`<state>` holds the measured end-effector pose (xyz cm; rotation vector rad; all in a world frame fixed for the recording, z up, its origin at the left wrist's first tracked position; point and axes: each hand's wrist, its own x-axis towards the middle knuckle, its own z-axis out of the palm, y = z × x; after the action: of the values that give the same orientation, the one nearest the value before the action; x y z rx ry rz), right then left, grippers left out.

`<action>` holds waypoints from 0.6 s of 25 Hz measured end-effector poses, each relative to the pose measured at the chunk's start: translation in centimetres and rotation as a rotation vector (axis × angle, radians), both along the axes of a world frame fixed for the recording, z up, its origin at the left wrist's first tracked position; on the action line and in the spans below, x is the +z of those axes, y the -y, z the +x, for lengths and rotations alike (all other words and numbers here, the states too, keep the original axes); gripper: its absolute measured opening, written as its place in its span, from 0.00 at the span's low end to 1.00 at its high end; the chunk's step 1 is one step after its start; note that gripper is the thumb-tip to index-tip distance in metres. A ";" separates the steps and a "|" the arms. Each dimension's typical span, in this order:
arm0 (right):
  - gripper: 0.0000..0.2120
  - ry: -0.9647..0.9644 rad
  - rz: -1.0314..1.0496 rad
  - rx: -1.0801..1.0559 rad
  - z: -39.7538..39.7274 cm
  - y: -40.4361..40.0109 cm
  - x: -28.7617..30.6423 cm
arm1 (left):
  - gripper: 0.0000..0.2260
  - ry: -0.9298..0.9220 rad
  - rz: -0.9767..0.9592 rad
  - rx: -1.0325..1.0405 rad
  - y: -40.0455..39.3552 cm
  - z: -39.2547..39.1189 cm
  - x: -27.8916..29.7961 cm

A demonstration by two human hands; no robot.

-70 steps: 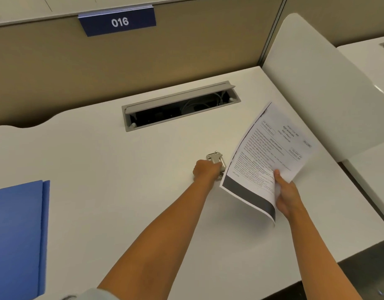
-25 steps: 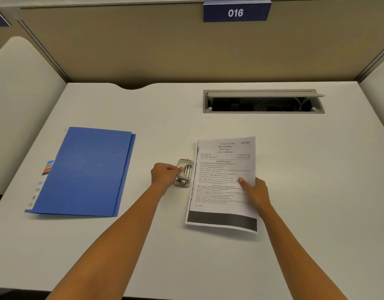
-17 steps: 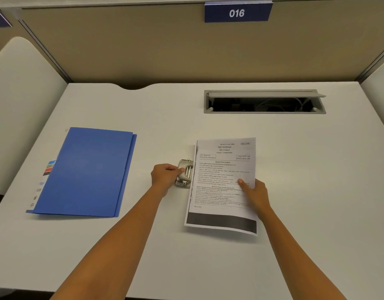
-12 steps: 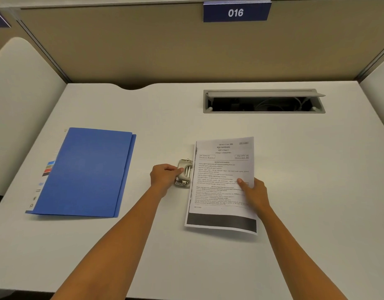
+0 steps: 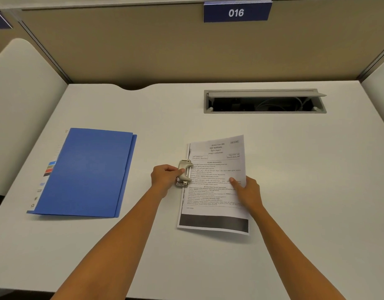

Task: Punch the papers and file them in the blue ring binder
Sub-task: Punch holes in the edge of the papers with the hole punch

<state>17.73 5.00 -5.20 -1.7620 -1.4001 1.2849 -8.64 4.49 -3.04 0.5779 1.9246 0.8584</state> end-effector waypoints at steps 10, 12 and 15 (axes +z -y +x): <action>0.16 -0.044 -0.074 -0.038 0.2 -0.2 -0.4 | 0.08 -0.009 -0.012 -0.013 -0.2 0.0 0.0; 0.17 -0.038 -0.066 -0.032 0.1 -0.6 -0.2 | 0.08 -0.015 -0.013 -0.021 -0.2 0.0 -0.1; 0.18 -0.026 -0.067 0.004 -0.1 -1.1 0.1 | 0.08 -0.021 -0.009 -0.020 -0.2 0.0 0.0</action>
<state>17.59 6.12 -5.09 -1.7804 -1.3613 1.3664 -8.61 4.67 -3.09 0.6013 1.9377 0.8337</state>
